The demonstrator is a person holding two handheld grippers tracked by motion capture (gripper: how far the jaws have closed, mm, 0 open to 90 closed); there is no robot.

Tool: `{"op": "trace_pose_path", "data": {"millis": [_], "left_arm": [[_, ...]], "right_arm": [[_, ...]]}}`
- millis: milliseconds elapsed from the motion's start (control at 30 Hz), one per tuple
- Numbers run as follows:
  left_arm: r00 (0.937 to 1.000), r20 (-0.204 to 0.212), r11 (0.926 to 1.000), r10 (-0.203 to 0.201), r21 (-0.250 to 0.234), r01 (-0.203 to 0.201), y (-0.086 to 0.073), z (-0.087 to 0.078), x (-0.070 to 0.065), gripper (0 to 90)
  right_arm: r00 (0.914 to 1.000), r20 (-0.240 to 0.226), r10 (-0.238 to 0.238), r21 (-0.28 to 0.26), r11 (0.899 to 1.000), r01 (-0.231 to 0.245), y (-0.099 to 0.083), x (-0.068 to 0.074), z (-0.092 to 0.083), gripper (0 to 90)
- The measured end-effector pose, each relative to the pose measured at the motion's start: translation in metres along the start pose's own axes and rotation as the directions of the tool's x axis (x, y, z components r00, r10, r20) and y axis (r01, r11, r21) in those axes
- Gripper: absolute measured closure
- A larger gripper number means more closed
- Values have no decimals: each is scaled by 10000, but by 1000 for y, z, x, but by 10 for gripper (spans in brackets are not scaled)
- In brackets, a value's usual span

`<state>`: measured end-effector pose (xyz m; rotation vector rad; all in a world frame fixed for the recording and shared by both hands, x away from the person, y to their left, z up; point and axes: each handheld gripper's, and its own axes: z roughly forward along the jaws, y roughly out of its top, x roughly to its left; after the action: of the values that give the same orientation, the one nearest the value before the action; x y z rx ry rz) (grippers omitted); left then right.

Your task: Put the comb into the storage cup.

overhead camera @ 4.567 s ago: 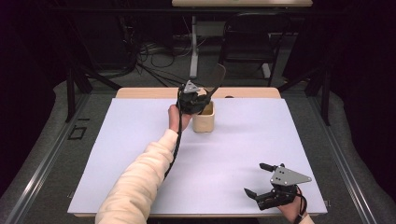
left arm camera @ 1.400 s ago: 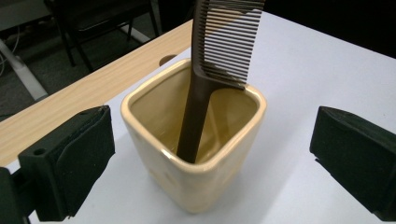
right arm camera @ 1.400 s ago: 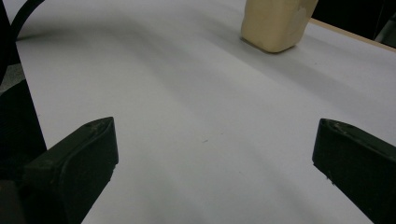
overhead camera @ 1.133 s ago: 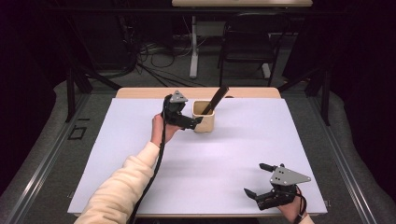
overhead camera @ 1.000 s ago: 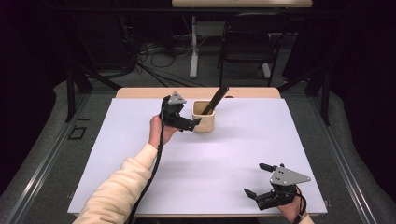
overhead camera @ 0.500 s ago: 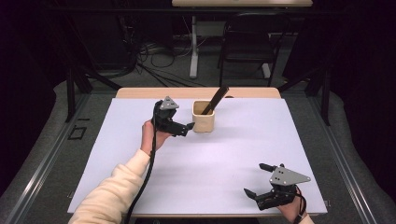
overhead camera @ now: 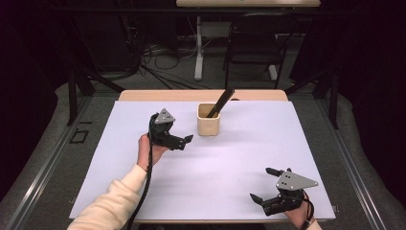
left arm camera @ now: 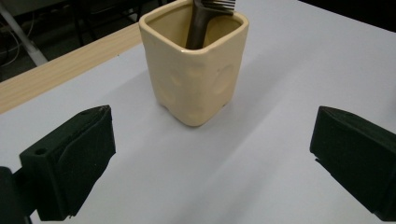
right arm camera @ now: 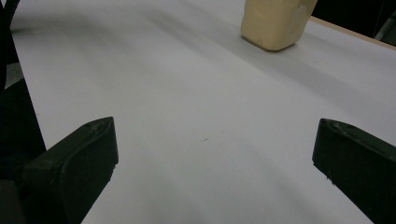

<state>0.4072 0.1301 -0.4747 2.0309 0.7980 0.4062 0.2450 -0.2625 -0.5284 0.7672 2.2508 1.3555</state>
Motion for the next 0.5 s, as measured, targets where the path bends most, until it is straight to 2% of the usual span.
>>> {"op": "trace_pose_path", "data": {"millis": [100,500], "left_arm": [[9999,25,9999,-130,-21,130,-6,-3,0,3],[9999,-124,9999,-102,80,103,-29,-15,-3,3]], "right_arm": [[10000,14,-18,38,10000,18,0,0,0,0],[10000,-24,20,48,10000,-20,0,0,0,0]]}}
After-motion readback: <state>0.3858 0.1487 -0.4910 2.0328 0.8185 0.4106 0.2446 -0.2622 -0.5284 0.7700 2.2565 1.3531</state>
